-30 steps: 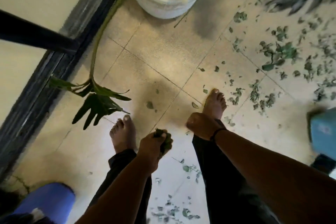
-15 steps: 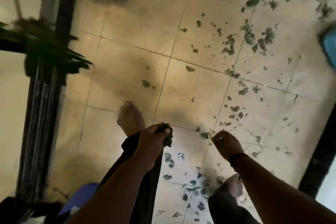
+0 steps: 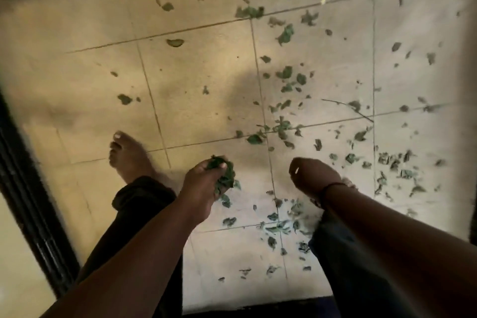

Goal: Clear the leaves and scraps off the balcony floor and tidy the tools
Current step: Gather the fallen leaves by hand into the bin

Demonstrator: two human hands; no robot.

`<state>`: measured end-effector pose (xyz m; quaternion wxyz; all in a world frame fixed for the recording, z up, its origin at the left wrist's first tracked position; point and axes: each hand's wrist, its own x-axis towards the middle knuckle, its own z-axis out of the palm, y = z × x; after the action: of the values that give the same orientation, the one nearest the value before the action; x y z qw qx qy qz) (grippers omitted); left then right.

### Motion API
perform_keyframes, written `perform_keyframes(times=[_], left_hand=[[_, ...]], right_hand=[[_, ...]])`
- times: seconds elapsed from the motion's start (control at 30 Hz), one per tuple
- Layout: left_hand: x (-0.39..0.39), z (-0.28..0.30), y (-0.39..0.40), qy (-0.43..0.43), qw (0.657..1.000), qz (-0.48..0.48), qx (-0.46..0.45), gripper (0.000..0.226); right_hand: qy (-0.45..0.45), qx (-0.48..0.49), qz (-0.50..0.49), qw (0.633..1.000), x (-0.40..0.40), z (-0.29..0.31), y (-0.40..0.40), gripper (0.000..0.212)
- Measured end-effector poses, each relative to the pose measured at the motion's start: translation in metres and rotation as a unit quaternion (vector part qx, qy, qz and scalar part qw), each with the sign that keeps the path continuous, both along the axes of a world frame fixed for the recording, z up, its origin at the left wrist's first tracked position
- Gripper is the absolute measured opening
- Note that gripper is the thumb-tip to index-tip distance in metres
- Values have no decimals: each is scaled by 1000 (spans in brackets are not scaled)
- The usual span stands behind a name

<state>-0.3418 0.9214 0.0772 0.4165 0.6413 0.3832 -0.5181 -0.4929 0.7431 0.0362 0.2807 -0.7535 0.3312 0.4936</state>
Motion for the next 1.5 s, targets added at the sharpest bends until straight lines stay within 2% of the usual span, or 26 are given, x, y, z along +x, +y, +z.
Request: perform_keyframes(times=[0.1, 0.2, 0.3, 0.5, 0.57, 0.67, 0.77, 0.9, 1.0, 1.07, 1.1, 1.13, 1.2, 1.23, 1.27, 1.37, 1.43, 1.5], left_hand=[[-7, -22, 0, -5, 999, -31, 24, 17], [-7, -51, -2, -5, 996, -54, 70, 27], [7, -75, -6, -15, 991, -118, 66, 32], [63, -93, -8, -31, 990, -137, 31, 34], [77, -96, -3, -30, 992, -120, 27, 28], [91, -95, 4, -27, 993, -116, 23, 18], [96, -97, 11, -27, 993, -108, 26, 18], [101, -98, 12, -19, 995, -91, 23, 23], [105, -96, 10, -14, 997, -76, 9, 18], [109, -95, 8, -9, 997, -72, -3, 17], [111, -95, 7, -6, 998, -69, -11, 18], [114, -95, 5, -1, 998, -64, -22, 20], [120, -96, 0, 13, 997, -49, -53, 24], [123, -95, -4, 21, 996, -39, -72, 27], [127, -93, -9, 29, 995, -27, -92, 29], [138, -90, -28, 51, 985, 28, -163, 29], [145, -91, -40, 60, 978, 47, -192, 26], [147, -94, -54, 57, 977, 26, -203, 20]], right_hand=[[-25, -36, -24, 999, 10, -16, -17, 20], [-59, -51, -39, 996, 25, -41, -16, 19], [-96, -43, -71, 992, 47, -68, 2, 18], [-184, -66, 39, 980, 78, -109, 39, 23], [-188, -77, 70, 977, 82, -114, 39, 27], [-169, -70, 108, 977, 88, -114, 35, 22], [-111, -54, 93, 988, 94, -112, 32, 26], [-72, -44, 124, 989, 109, -107, 28, 30], [-90, -11, 34, 995, 127, -97, 28, 24], [-124, 32, -133, 983, 143, -88, 29, 16], [-139, 68, -250, 956, 153, -80, 30, 18], [-154, 121, -367, 909, 165, -70, 31, 18], [-166, 219, -511, 814, 184, -52, 32, 19], [-171, 233, -525, 800, 192, -46, 31, 21], [-181, 225, -511, 810, 199, -44, 33, 21], [-227, 87, -372, 896, 208, -48, 30, 9], [-252, 38, -346, 903, 209, -53, 25, 6], [-264, 20, -342, 902, 209, -55, 17, 9]])
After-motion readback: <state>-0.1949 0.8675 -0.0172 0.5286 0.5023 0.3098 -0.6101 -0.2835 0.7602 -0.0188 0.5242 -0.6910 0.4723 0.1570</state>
